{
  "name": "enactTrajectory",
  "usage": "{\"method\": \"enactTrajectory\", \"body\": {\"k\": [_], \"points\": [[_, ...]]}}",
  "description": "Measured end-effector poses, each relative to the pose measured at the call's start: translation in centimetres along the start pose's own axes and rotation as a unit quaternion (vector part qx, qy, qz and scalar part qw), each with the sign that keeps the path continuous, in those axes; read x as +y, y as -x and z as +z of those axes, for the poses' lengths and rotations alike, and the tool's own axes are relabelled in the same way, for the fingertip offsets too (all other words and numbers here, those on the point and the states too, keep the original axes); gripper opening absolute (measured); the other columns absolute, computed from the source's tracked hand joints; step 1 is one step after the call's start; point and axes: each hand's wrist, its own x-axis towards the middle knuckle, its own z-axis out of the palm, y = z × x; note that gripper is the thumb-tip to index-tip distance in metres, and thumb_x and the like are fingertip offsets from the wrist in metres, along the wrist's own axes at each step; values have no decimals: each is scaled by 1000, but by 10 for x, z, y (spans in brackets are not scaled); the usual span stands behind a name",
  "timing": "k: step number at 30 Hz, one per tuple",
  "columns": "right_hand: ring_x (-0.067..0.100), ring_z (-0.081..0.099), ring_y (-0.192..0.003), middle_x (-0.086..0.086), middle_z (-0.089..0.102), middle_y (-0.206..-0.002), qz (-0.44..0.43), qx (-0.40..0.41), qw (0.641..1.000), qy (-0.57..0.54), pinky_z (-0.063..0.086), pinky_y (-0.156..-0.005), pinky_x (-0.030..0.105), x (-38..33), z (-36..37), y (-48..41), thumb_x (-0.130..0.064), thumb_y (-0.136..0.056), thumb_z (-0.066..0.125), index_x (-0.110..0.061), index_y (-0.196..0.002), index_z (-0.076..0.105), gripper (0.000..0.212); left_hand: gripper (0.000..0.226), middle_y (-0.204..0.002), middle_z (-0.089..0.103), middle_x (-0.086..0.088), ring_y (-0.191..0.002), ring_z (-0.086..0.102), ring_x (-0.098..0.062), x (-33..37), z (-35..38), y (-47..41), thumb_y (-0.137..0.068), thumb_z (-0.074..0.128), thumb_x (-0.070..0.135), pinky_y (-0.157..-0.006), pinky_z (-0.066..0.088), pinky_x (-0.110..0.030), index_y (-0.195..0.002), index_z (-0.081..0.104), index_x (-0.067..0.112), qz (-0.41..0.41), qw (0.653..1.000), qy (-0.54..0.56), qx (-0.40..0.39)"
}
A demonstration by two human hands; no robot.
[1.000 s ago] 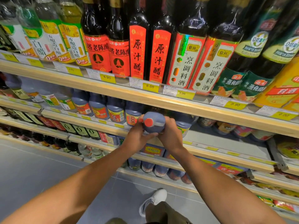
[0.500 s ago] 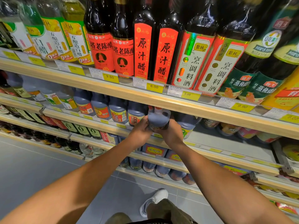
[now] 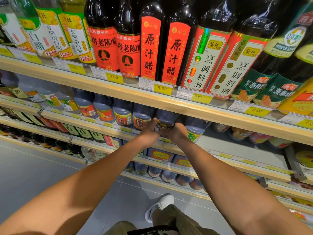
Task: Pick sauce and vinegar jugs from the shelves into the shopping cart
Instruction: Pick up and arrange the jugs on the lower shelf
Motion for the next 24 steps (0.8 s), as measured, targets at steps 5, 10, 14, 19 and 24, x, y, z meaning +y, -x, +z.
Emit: {"method": "enactTrajectory", "body": {"k": [5,10,14,19,24], "points": [[10,65,-90,-5,68,-92,-12,-5,1000,-14,43,-64,20,0,4,10,-38,-82,83,-11,-111,76,40,98,-149,43,16,-102,48,0,-43,0,-23,-76,54,-2,-97,46,-43,-157,24,43,-11,996,77,-52],[16,71,-93,0,76,-95,2,45,999,-30,58,-71,32,-2,15,11,-61,-67,83,-18,-103,78,56,98,-160,38,10,-125,53,-9,-75,-2,-48,-67,51,3,-106,47,-50,-153,31,45,-2,994,88,-72],[18,72,-91,1,74,-92,25,41,992,-113,58,-72,42,-5,16,13,-35,-74,87,-12,-87,70,31,90,-164,30,6,-151,28,-12,-33,-7,-10,-83,39,-20,-103,40,-33,-158,29,28,-3,990,121,-71],[28,62,-107,8,62,-111,67,-30,996,-43,49,-88,33,-9,7,7,-26,-89,73,-9,-110,61,31,91,-166,24,10,-151,28,-12,-34,-3,-2,-85,39,-22,-94,44,-28,-159,27,31,-2,985,163,-56],[37,60,-118,21,64,-124,45,-55,997,17,41,-81,28,-16,3,8,-8,-97,57,-24,-78,48,26,85,-166,24,5,-152,26,-15,-34,-10,-2,-90,43,-16,-82,46,-22,-160,25,30,-13,984,165,-60]]}}
